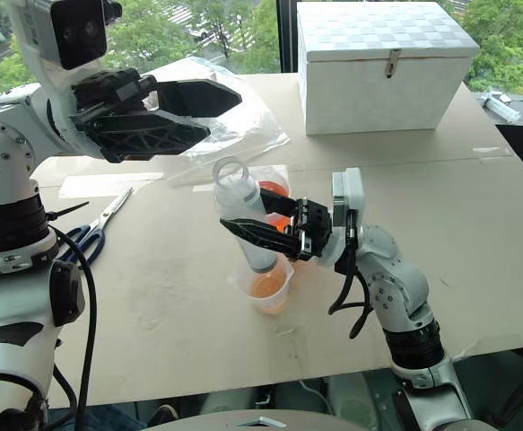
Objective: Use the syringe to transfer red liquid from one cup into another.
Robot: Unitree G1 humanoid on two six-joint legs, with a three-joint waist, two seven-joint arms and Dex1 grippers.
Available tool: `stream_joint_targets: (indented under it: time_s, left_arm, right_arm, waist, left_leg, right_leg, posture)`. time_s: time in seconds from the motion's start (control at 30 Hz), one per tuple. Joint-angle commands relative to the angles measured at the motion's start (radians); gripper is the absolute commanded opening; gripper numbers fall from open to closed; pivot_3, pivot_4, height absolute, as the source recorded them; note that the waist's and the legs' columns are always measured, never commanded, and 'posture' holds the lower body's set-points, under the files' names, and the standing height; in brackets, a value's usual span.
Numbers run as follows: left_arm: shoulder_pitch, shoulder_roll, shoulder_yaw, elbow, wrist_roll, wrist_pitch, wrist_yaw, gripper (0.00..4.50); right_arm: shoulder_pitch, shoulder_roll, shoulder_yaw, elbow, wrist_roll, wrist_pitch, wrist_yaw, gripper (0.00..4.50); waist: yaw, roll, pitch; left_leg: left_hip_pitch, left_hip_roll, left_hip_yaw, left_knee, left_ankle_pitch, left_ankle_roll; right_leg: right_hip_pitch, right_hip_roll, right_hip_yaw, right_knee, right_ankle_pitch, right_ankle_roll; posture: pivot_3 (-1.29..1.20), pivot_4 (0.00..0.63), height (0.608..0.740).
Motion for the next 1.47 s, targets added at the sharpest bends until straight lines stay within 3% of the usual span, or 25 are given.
stream_joint_targets:
  time_s: [0.03, 0.23, 0.3, 0.4, 0.47, 0.53, 0.67, 0.73, 0.8, 0.83, 0.93, 0.97, 1.07, 1.2, 1.33, 1.47]
  left_arm:
    - [-0.011, 0.030, 0.064, 0.028, 0.039, -0.047, 0.062, 3.16]
    - [0.110, 0.085, 0.136, -0.025, 0.083, -0.083, 0.146, 3.16]
    - [0.215, 0.128, 0.182, -0.088, 0.081, -0.072, 0.162, 3.16]
    - [0.393, 0.189, 0.256, -0.177, 0.094, -0.077, 0.180, 3.16]
    - [0.536, 0.200, 0.335, -0.215, 0.112, -0.078, 0.231, 3.16]
    - [0.688, 0.211, 0.380, -0.265, 0.163, -0.113, 0.235, 3.16]
    - [0.861, 0.195, 0.391, -0.335, 0.231, -0.197, 0.249, 3.16]
    - [0.975, 0.169, 0.356, -0.369, 0.314, -0.279, 0.256, 3.16]
    - [1.067, 0.135, 0.308, -0.382, 0.390, -0.357, 0.275, 3.24]
    - [1.091, 0.116, 0.290, -0.381, 0.419, -0.396, 0.282, 3.24]
    - [1.119, 0.069, 0.248, -0.382, 0.470, -0.443, 0.331, 3.24]
    - [1.124, 0.052, 0.241, -0.390, 0.482, -0.456, 0.351, 3.24]
    - [1.142, 0.022, 0.224, -0.416, 0.504, -0.458, 0.401, 3.24]
    - [1.230, -0.003, 0.208, -0.449, 0.552, -0.503, 0.419, 3.24]
    - [1.305, -0.016, 0.178, -0.440, 0.598, -0.554, 0.419, 3.24]
    - [1.350, -0.028, 0.150, -0.403, 0.625, -0.608, 0.396, 3.24]
  right_arm:
    - [-0.026, -0.002, -0.064, -0.112, 0.095, 0.031, -0.074, 1.47]
    - [-0.089, -0.037, -0.207, -0.186, 0.304, 0.129, -0.314, 1.47]
    - [-0.106, -0.137, -0.295, -0.187, 0.392, 0.203, -0.406, 1.47]
    - [-0.075, -0.384, -0.383, -0.160, 0.462, 0.382, -0.510, 1.47]
    - [-0.020, -0.596, -0.408, -0.121, 0.455, 0.548, -0.544, 1.47]
    - [0.020, -0.702, -0.384, -0.075, 0.404, 0.619, -0.542, 1.47]
    - [0.021, -0.715, -0.339, 0.005, 0.350, 0.701, -0.610, 1.47]
    - [0.016, -0.697, -0.273, 0.060, 0.243, 0.688, -0.623, 1.47]
    - [0.010, -0.677, -0.211, 0.094, 0.125, 0.613, -0.596, 2.50]
    - [0.009, -0.665, -0.197, 0.106, 0.081, 0.572, -0.578, 2.78]
    - [0.020, -0.646, -0.211, 0.115, 0.027, 0.485, -0.494, 4.28]
    - [0.031, -0.653, -0.225, 0.107, 0.018, 0.468, -0.463, 4.48]
    - [0.087, -0.682, -0.308, 0.069, 0.052, 0.455, -0.369, 4.48]
    - [0.296, -0.754, -0.484, 0.030, 0.020, 0.272, -0.097, 4.48]
    - [0.449, -0.754, -0.583, 0.174, -0.095, 0.058, 0.043, 4.48]
    - [0.541, -0.746, -0.604, 0.346, -0.195, -0.124, 0.161, 4.48]
  waist:
    - [0.001, 0.000, 0.000]
    - [-0.002, 0.000, 0.000]
    - [-0.003, 0.000, 0.000]
    - [0.001, 0.000, 0.000]
    - [0.011, 0.000, 0.000]
    - [0.015, 0.000, 0.000]
    - [0.018, 0.000, 0.000]
    - [0.021, 0.000, -0.001]
    - [0.023, 0.000, -0.001]
    - [0.024, 0.000, -0.001]
    - [0.034, 0.000, -0.001]
    - [0.037, 0.000, -0.001]
    - [0.044, 0.000, -0.001]
    - [0.051, 0.001, -0.001]
    - [0.049, 0.000, -0.002]
    - [0.047, 0.001, -0.003]
  left_leg:
    - [0.000, 0.000, 0.000, 0.000, 0.000, 0.000]
    - [0.000, 0.000, 0.000, 0.000, 0.000, 0.000]
    - [0.000, 0.000, 0.000, 0.000, 0.000, 0.000]
    - [-0.001, 0.000, 0.000, -0.001, 0.000, 0.000]
    - [-0.001, 0.000, 0.000, -0.002, 0.000, 0.000]
    - [0.000, 0.000, 0.000, -0.004, 0.000, 0.000]
    - [0.001, 0.001, 0.003, -0.007, 0.000, 0.001]
    - [0.002, 0.001, 0.004, -0.007, 0.000, 0.001]
    - [0.002, 0.001, 0.005, -0.007, -0.001, 0.002]
    - [0.001, 0.001, 0.005, -0.007, -0.001, 0.002]
    - [0.000, 0.001, 0.004, -0.007, -0.001, 0.002]
    - [0.000, 0.001, 0.004, -0.007, -0.001, 0.002]
    - [0.000, 0.001, 0.004, -0.007, -0.002, 0.003]
    - [0.000, 0.001, 0.004, -0.007, -0.004, 0.006]
    - [0.001, 0.001, 0.004, -0.008, -0.005, 0.008]
    - [0.008, 0.001, 0.004, -0.008, -0.006, 0.009]
  right_leg:
    - [0.000, 0.000, 0.000, 0.000, 0.000, 0.000]
    - [0.000, -0.001, 0.000, 0.000, 0.000, 0.000]
    - [0.000, -0.002, 0.000, 0.000, 0.000, 0.000]
    - [0.000, -0.003, 0.000, -0.001, 0.000, 0.000]
    - [0.000, -0.004, -0.001, -0.003, 0.000, 0.000]
    - [0.000, -0.004, -0.001, -0.003, 0.000, -0.001]
    - [0.000, -0.004, 0.002, -0.003, 0.000, -0.001]
    - [0.000, -0.004, 0.002, -0.002, 0.000, -0.001]
    - [0.000, -0.005, 0.003, -0.003, 0.000, -0.001]
    - [0.000, -0.005, 0.003, -0.003, 0.000, -0.001]
    - [-0.001, -0.005, 0.002, -0.004, 0.000, -0.001]
    - [-0.001, -0.005, 0.002, -0.003, 0.000, -0.001]
    - [0.000, -0.005, 0.002, -0.004, 0.000, -0.001]
    - [0.000, -0.005, 0.002, -0.006, 0.000, 0.000]
    - [0.003, -0.005, 0.001, -0.008, 0.000, 0.000]
    - [0.009, -0.005, 0.001, -0.008, 0.000, -0.001]
  posture:
    - [0.00, 0.150, 0.740]
    - [0.00, 0.150, 0.740]
    - [0.00, 0.150, 0.740]
    - [0.00, 0.150, 0.740]
    - [0.00, 0.150, 0.740]
    - [0.00, 0.150, 0.740]
    - [0.00, 0.150, 0.740]
    - [0.00, 0.150, 0.740]
    - [0.00, 0.150, 0.740]
    - [0.00, 0.150, 0.740]
    - [0.00, 0.150, 0.740]
    - [0.00, 0.150, 0.740]
    - [0.00, 0.150, 0.740]
    - [0.00, 0.150, 0.740]
    - [0.00, 0.150, 0.740]
    - [0.00, 0.150, 0.740]
